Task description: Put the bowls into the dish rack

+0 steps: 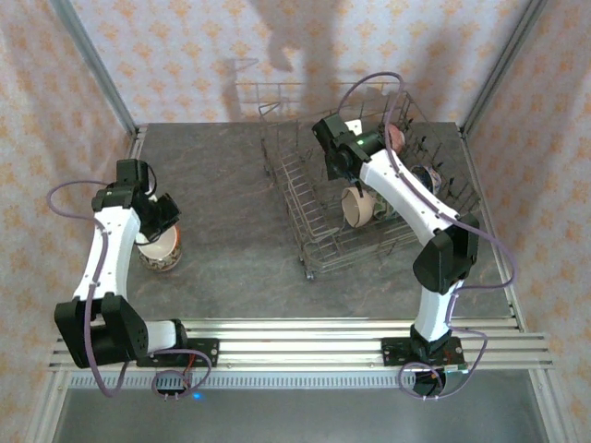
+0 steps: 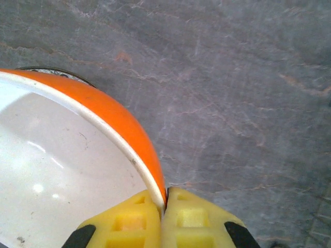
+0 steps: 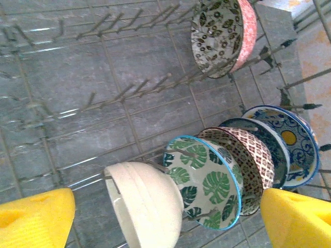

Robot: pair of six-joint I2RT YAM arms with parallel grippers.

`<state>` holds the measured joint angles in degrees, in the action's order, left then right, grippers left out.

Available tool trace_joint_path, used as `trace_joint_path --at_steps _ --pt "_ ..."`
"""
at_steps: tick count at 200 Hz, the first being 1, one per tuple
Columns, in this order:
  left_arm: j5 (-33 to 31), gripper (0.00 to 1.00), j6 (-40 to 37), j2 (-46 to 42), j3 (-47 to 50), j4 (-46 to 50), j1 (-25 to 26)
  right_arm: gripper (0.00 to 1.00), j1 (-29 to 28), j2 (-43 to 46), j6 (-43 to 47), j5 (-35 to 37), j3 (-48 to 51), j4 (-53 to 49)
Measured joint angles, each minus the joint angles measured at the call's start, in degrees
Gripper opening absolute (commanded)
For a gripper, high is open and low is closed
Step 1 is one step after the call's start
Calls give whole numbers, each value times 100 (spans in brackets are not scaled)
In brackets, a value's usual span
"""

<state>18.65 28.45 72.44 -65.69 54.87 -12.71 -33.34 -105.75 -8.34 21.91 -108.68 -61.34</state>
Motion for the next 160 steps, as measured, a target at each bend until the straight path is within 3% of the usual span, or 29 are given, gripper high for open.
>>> trace_joint_path --at_steps 26,62,119,160 --pt "39 0 575 -310 -125 -83 334 88 0 144 50 -501 -72 98" --pt "-203 0 1786 -645 -341 -857 1266 85 -83 457 120 -1394 -173 431" --pt "-981 0 3469 -501 -715 -1871 2544 78 -1145 946 455 -2264 232 1567" --pt "-1296 0 4140 -131 -855 -2428 2997 76 -1543 973 452 -2479 857 2400"
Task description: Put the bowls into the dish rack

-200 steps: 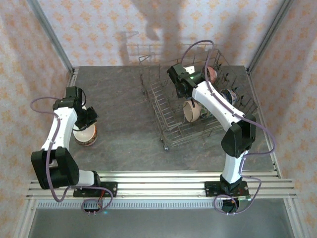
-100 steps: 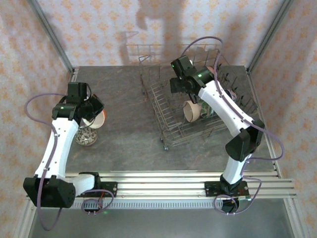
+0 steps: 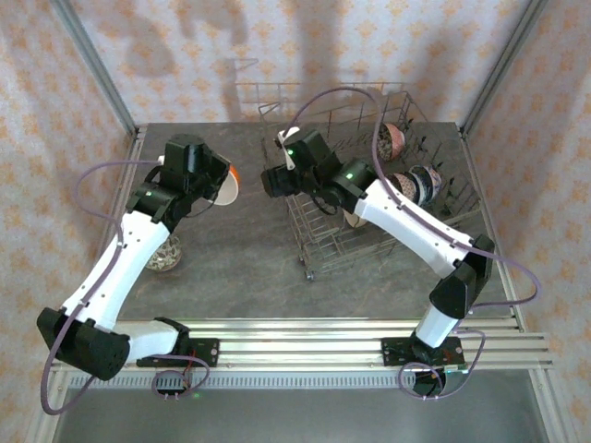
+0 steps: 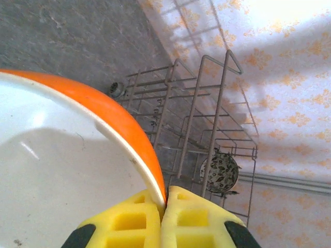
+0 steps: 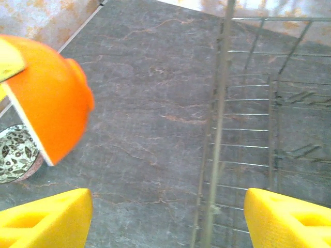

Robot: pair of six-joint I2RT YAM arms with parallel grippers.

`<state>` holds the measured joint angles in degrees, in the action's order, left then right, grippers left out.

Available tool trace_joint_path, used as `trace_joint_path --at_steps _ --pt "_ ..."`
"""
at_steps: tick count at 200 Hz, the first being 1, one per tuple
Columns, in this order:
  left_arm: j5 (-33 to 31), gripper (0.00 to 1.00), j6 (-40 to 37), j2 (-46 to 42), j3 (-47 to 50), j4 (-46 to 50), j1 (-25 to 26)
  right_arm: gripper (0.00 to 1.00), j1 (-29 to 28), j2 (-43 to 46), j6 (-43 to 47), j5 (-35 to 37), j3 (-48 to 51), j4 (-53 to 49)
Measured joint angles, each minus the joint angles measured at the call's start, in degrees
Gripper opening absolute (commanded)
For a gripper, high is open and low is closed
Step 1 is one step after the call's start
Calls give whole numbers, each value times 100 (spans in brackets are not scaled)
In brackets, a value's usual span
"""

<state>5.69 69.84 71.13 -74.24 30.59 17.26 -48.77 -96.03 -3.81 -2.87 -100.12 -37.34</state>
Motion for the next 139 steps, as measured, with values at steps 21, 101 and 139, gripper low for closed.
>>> trace_joint_path --at_steps 21,101,139 --pt "-96 0 238 164 -31 -131 144 75 -153 0 -39 -15 361 433" --pt "-317 0 669 413 -457 -225 345 61 -310 -177 -356 162 708 1679" --pt "-313 0 833 413 -457 -234 369 56 -321 -553 -525 535 702 1980"
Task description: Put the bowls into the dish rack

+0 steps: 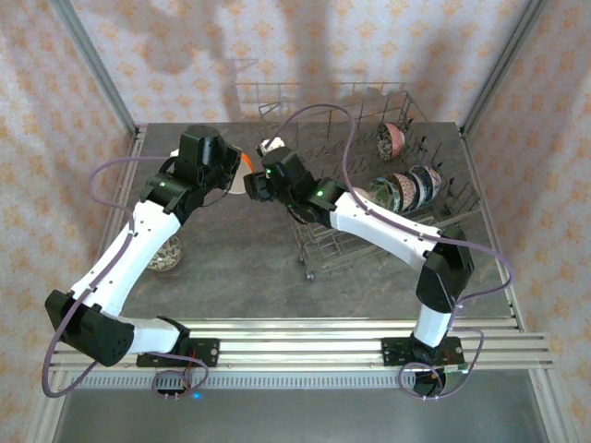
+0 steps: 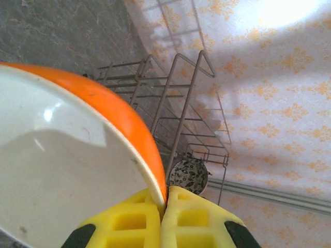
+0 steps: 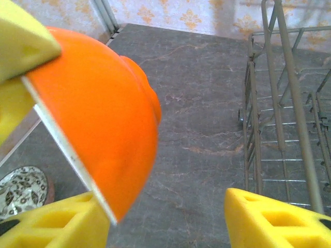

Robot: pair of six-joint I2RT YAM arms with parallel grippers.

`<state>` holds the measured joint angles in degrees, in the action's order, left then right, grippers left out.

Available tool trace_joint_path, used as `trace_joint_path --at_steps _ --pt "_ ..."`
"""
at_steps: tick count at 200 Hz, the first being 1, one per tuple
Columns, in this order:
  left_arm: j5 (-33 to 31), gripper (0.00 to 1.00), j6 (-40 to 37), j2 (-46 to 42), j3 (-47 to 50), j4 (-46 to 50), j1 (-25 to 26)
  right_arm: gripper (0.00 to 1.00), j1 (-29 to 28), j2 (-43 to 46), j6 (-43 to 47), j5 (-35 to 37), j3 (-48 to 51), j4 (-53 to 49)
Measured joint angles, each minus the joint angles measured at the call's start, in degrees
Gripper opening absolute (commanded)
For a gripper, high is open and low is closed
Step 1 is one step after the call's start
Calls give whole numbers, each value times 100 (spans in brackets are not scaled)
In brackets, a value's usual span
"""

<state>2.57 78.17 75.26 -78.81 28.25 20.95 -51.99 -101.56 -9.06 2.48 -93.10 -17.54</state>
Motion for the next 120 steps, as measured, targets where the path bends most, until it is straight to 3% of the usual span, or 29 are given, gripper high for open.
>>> trace_joint_path --at_steps 51,120 --pt "-4 0 155 0 0 -70 7 46 -52 -157 -149 243 -35 313" --pt "11 0 299 0 0 -105 7 18 -227 -223 -133 682 -59 518"
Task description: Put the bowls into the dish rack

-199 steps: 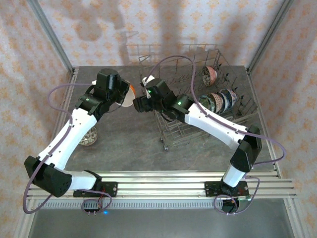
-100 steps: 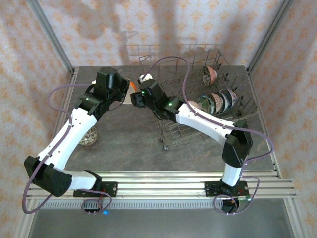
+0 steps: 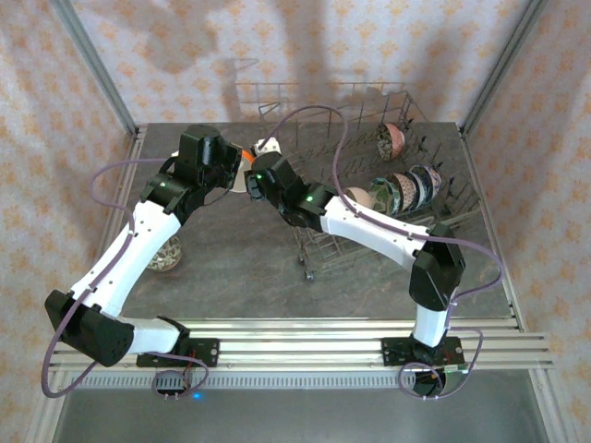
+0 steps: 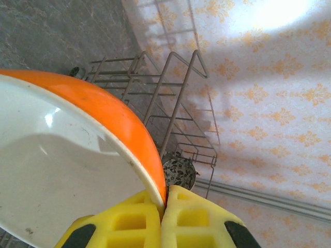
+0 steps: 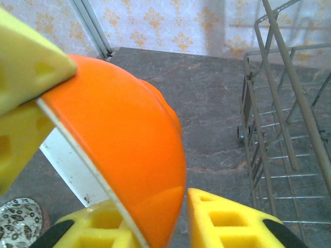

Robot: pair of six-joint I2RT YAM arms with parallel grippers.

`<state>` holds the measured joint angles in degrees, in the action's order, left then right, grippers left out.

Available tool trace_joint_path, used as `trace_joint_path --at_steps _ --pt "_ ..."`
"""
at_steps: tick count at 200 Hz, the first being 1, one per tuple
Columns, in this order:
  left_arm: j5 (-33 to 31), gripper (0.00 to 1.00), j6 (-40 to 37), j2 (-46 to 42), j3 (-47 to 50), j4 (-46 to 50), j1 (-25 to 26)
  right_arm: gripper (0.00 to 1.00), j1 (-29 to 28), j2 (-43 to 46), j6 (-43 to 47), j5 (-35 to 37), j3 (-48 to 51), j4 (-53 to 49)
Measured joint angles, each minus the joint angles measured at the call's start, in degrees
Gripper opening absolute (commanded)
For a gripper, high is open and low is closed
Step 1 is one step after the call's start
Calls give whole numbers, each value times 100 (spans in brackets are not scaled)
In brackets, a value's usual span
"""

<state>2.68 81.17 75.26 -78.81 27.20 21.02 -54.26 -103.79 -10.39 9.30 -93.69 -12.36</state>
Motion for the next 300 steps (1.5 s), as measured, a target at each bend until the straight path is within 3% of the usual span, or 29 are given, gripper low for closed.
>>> trace_joint_path --at_steps 38,63,106,153,182,207,242,280,300 --pt "-2 0 74 -57 116 -153 66 6 -17 -52 -9 234 -50 -22" --pt "4 9 133 -107 214 -236 66 1 -20 -85 4 310 -81 -57" --pt "-7 50 111 -269 361 -350 66 0 -7 -81 -11 481 -81 -240" --pt "-48 67 -133 -621 365 -407 190 0 11 170 -9 750 -105 -595" --pt "-173 72 -527 -802 299 -308 170 0 153 186 -13 942 -767 -1335" --pt "-52 72 -890 -813 155 -302 -162 0 424 7 -13 1283 -1882 -1996" --pt "638 73 -1355 -339 -225 -444 -1119 0 975 -481 13 1836 -3230 -2686" --pt "1674 73 -1825 649 -514 -857 -1561 0 1596 -1537 208 2618 -5027 -3792" --pt "2111 73 -2013 1010 -514 -960 -1867 0 1912 -1788 339 3042 -5340 -4221"
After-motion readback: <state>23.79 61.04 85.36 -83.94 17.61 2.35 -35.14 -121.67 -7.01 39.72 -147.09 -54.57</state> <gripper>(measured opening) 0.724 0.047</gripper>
